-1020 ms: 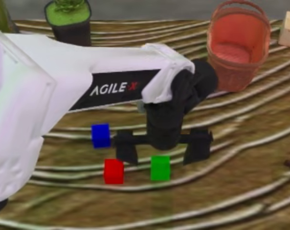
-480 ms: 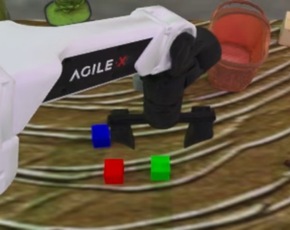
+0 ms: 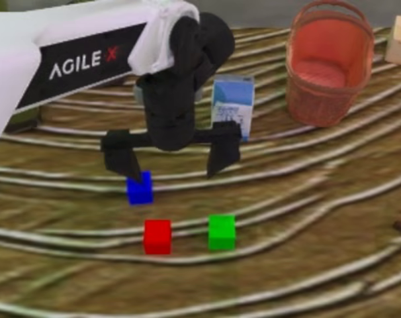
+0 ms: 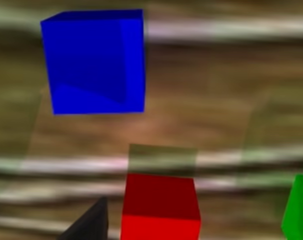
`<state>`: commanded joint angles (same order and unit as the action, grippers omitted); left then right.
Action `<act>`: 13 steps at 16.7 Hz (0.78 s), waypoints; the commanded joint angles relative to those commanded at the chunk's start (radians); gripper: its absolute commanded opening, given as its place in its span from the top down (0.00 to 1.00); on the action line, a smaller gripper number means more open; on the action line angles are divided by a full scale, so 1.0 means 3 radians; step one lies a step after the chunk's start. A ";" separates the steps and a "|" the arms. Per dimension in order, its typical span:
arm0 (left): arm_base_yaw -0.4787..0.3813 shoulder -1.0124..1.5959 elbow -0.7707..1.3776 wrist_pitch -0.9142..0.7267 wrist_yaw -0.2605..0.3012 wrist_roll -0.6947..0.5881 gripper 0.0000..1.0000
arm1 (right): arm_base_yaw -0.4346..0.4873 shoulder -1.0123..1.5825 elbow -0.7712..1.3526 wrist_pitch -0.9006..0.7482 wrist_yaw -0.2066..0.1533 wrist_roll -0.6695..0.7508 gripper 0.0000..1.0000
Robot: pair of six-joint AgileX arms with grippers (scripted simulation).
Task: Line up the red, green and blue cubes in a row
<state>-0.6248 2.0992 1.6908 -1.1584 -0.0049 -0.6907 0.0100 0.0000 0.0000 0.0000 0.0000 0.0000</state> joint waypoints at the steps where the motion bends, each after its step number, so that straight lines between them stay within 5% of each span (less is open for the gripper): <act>1: 0.0147 -0.0009 -0.0040 0.0027 0.0006 0.0100 0.00 | 0.0000 0.0000 0.0000 0.0000 0.0000 0.0000 0.00; 5: 0.0547 -0.0035 -0.0156 0.0108 0.0022 0.0399 0.00 | 0.0000 0.0000 0.0000 0.0000 0.0000 0.0000 0.00; 13: 0.0561 0.0058 -0.0288 0.0330 0.0024 0.0414 0.00 | 0.0000 0.0000 0.0000 0.0000 0.0000 0.0000 0.00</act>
<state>-0.4565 2.1166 1.6044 -1.0593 0.0022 -0.5666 0.0100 0.0000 0.0000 0.0000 0.0000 0.0000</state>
